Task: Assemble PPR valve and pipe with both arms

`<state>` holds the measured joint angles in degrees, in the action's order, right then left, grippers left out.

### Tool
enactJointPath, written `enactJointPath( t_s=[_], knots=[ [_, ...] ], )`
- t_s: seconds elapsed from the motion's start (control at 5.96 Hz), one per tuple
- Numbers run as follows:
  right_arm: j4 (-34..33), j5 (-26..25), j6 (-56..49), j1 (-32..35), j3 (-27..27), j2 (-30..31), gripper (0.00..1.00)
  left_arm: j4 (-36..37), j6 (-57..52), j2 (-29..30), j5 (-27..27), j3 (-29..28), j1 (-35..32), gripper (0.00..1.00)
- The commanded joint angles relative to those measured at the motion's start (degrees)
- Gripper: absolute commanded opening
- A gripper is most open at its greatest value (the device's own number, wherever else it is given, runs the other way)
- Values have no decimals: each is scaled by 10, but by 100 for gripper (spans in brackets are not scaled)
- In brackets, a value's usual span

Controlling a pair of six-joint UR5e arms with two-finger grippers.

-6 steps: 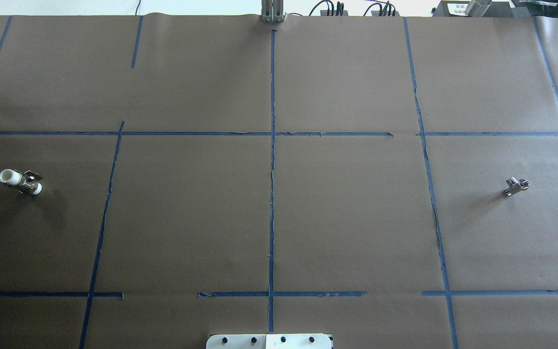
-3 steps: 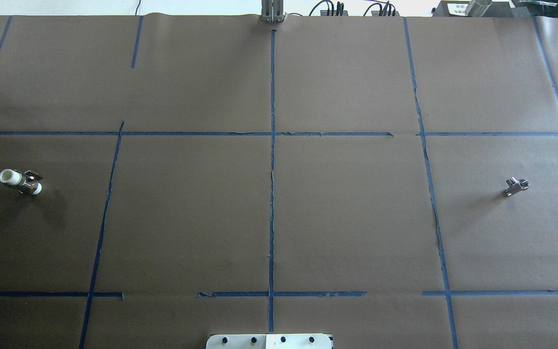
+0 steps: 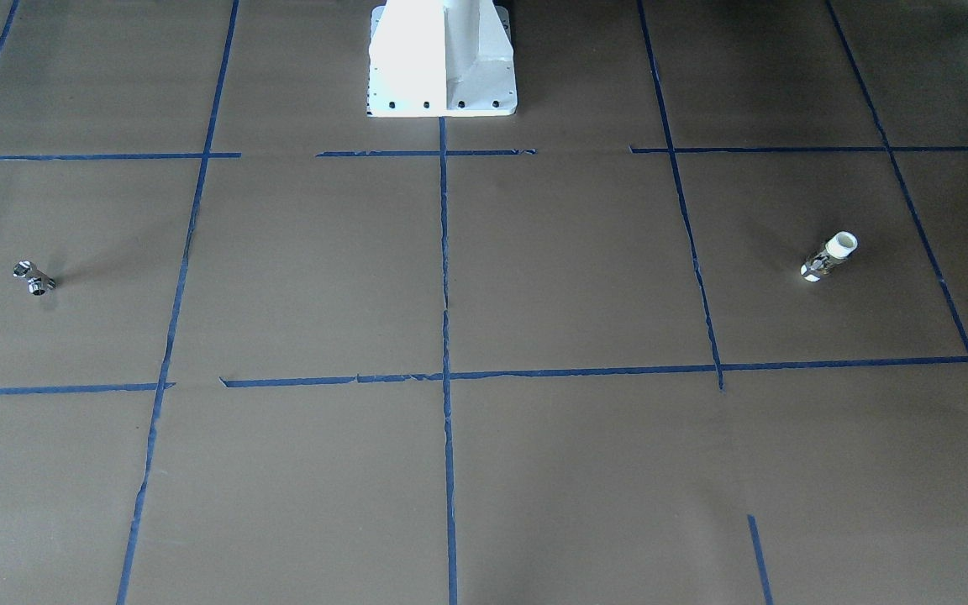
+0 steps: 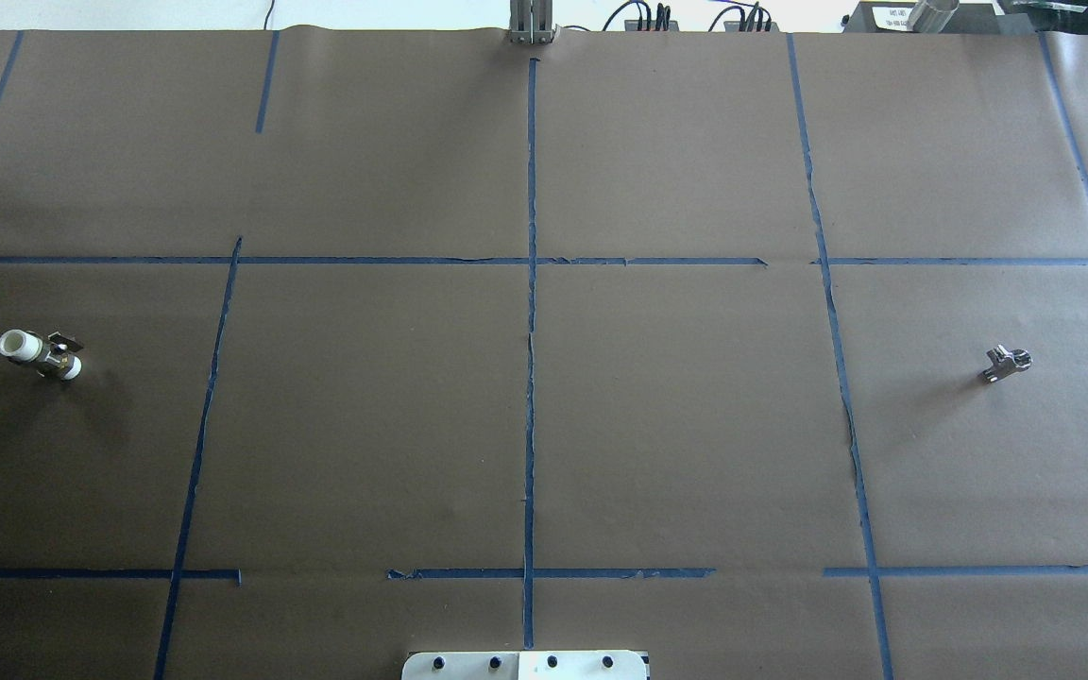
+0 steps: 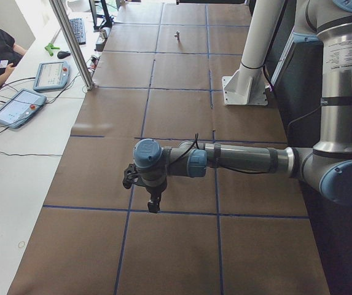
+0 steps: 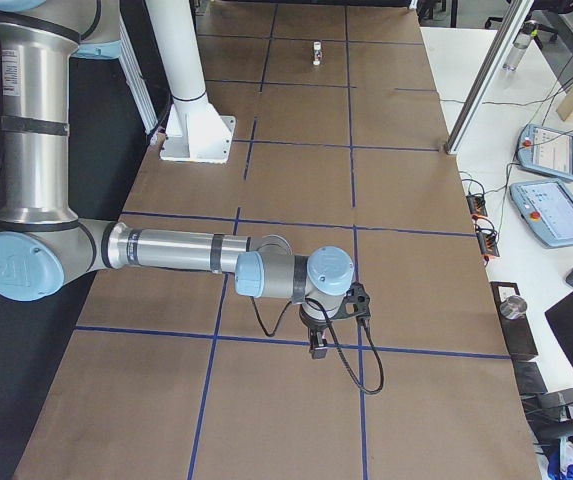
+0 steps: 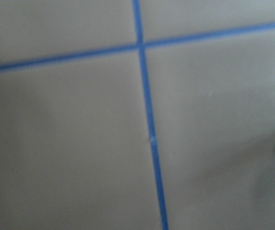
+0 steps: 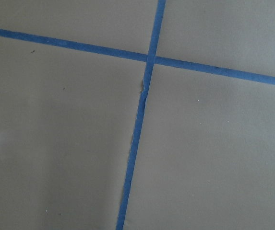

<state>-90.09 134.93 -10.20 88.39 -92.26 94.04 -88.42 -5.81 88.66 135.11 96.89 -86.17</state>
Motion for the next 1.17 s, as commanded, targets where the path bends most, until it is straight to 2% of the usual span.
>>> enactJointPath(
  t_s=[0.0, 0.17, 0.34, 0.67, 1.01],
  knots=[
    [0, 0, 0, 0, -3, 0, 100, 0, -2, 62, 1, -4, 48, 100],
    [0, 0, 0, 0, -3, 0, 100, -6, -6, 56, 6, 9, 50, 100],
    [0, -2, 0, 0, -3, 0, 100, -52, 11, 54, 7, 25, 64, 100],
    [0, 0, 0, 0, -6, 0, 100, -58, 139, 39, -2, 71, 123, 100],
    [0, 0, 0, 0, -7, 0, 100, -88, 283, -4, -40, 123, 189, 100]
  ],
)
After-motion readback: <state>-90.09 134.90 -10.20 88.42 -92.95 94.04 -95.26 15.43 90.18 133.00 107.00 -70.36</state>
